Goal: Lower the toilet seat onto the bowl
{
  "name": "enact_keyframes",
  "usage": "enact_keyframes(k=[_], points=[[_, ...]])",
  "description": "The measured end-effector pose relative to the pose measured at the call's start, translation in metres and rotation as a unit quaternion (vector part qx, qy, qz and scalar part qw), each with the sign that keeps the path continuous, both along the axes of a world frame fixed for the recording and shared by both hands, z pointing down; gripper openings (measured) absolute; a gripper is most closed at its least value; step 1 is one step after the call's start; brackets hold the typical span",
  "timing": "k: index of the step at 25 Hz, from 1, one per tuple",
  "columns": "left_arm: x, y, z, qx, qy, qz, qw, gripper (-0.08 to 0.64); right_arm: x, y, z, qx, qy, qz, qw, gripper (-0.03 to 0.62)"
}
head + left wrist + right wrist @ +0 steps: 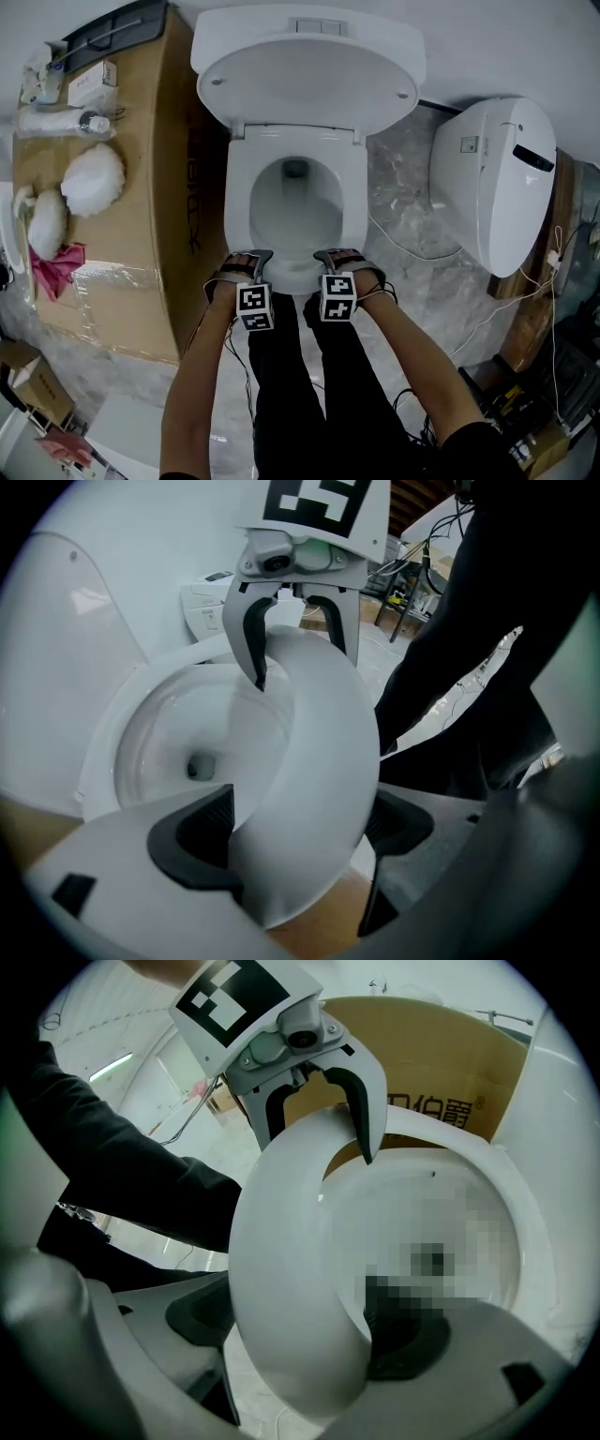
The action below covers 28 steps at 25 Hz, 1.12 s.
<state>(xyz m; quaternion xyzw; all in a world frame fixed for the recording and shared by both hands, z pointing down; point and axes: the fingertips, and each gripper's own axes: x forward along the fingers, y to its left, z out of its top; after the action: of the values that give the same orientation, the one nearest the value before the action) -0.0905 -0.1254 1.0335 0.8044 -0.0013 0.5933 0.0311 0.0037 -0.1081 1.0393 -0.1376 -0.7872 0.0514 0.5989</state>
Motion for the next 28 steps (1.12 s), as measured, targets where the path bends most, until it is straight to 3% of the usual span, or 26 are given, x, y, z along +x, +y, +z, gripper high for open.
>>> enact_keyframes(k=[13, 21, 28], points=[[0.0, 0.004, 0.049, 0.038, -0.008, 0.014, 0.9992, 0.399, 0.001, 0.003, 0.05, 0.029, 0.028, -0.011, 0.999, 0.387], [-0.001, 0.007, 0.069, 0.047, -0.027, 0.011, 0.9985, 0.399, 0.001, 0.007, 0.066, 0.002, 0.063, -0.004, 0.998, 0.387], [-0.001, 0.005, 0.083, 0.057, -0.029, 0.01, 0.9979, 0.399, -0.001, 0.005, 0.076, -0.003, 0.063, 0.019, 0.998, 0.387]])
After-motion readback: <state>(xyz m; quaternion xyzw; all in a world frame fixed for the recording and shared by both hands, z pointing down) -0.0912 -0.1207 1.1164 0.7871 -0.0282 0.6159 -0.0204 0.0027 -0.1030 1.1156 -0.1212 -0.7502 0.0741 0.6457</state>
